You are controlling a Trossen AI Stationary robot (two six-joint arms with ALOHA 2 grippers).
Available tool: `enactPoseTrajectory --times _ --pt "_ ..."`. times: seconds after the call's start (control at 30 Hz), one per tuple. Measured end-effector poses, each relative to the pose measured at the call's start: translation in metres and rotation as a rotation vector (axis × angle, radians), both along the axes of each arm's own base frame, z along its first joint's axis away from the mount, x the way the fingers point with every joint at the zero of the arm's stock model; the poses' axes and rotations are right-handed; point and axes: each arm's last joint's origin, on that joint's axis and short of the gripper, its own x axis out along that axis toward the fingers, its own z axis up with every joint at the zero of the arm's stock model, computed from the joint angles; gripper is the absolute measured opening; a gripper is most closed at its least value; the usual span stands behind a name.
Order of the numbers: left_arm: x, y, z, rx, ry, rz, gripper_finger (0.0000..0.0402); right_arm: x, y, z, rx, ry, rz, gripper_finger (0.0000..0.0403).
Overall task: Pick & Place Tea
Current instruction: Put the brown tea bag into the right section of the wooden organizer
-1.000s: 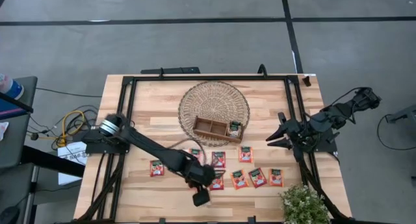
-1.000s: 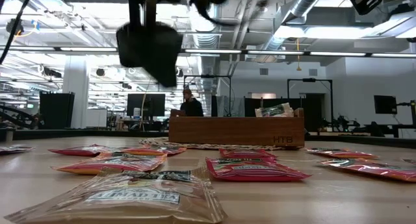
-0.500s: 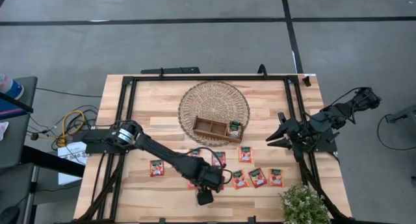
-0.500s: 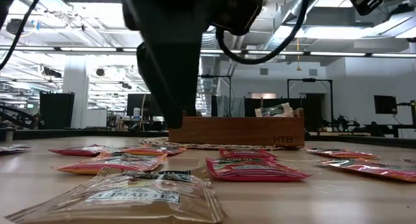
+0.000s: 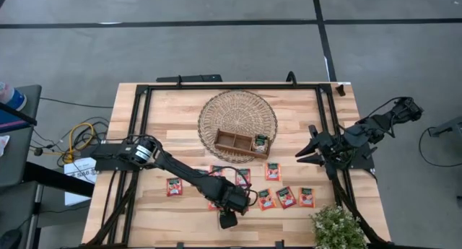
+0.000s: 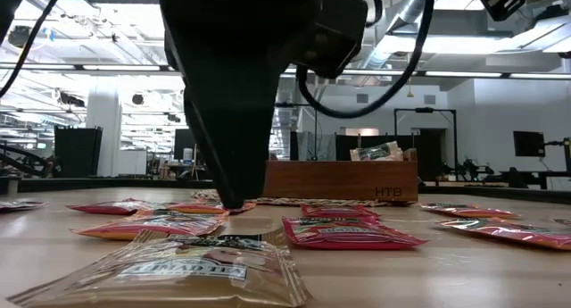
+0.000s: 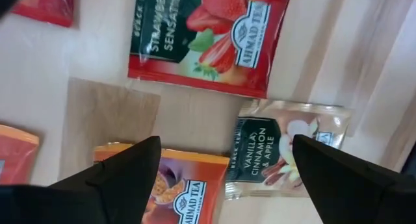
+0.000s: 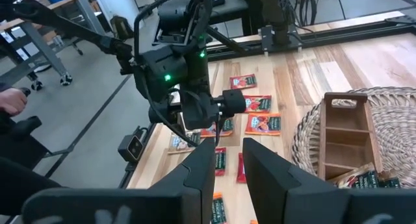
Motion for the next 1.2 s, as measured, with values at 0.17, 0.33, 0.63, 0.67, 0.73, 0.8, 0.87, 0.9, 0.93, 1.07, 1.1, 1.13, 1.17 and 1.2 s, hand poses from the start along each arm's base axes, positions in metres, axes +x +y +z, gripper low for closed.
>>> enactPoseTrajectory --times 0.17,0.33,0.63,0.67,0.73,0.8,0.87,0.9,0.93,1.07,1.1,1.13,1.17,1.2 --pt "0.0 -0.002 -0.014 -0.001 0.056 -0.014 0.0341 0.0 0.0 0.0 -0.001 0.001 0.0 0.0071" --pt "0.002 -0.002 -0.026 -0.014 0.085 -0.008 0.0341 0.0 0.0 0.0 -0.001 0.001 0.0 0.0071" --pt "0.004 -0.002 -0.026 -0.027 0.064 -0.033 0.0341 0.0 0.0 0.0 -0.001 0.001 0.0 0.0071" --pt "0.004 -0.002 -0.026 -0.024 0.061 -0.034 0.0341 0.0 0.0 0.0 -0.001 0.001 0.0 0.0071" --pt "0.004 -0.002 -0.026 -0.023 0.059 -0.018 0.0341 0.0 0.0 0.0 -0.001 0.001 0.0 0.0071" --pt "0.004 -0.002 -0.026 -0.013 0.052 -0.006 0.0341 0.0 0.0 0.0 -0.001 0.001 0.0 0.0071" --pt "0.005 -0.002 -0.026 0.001 0.043 0.002 0.0341 0.0 0.0 0.0 -0.001 0.001 0.0 0.0071" --pt "0.005 -0.002 -0.026 0.006 0.04 0.003 0.0341 0.0 0.0 0.0 -0.001 0.001 0.0 0.0071" --pt "0.005 -0.002 -0.026 0.011 0.037 0.004 0.0341 0.0 0.0 0.0 -0.001 0.001 0.0 0.0071" --pt "0.005 -0.001 -0.026 0.023 0.03 0.012 0.0341 0.0 0.0 0.0 -0.001 0.001 0.0 0.0071" --pt "0.005 -0.001 -0.026 0.026 0.029 0.014 0.0341 0.0 0.0 0.0 -0.001 0.001 0.0 0.0071" --pt "0.005 -0.001 -0.026 0.029 0.027 0.014 0.0341 0.0 0.0 0.0 -0.001 0.001 0.0 0.0071" --pt "0.005 -0.001 -0.026 0.031 0.026 0.011 0.0341 0.0 0.0 0.0 -0.001 0.001 0.0 0.0071" --pt "0.005 -0.001 -0.026 0.032 0.026 0.007 0.0341 0.0 0.0 0.0 -0.001 0.001 0.0 0.0071"
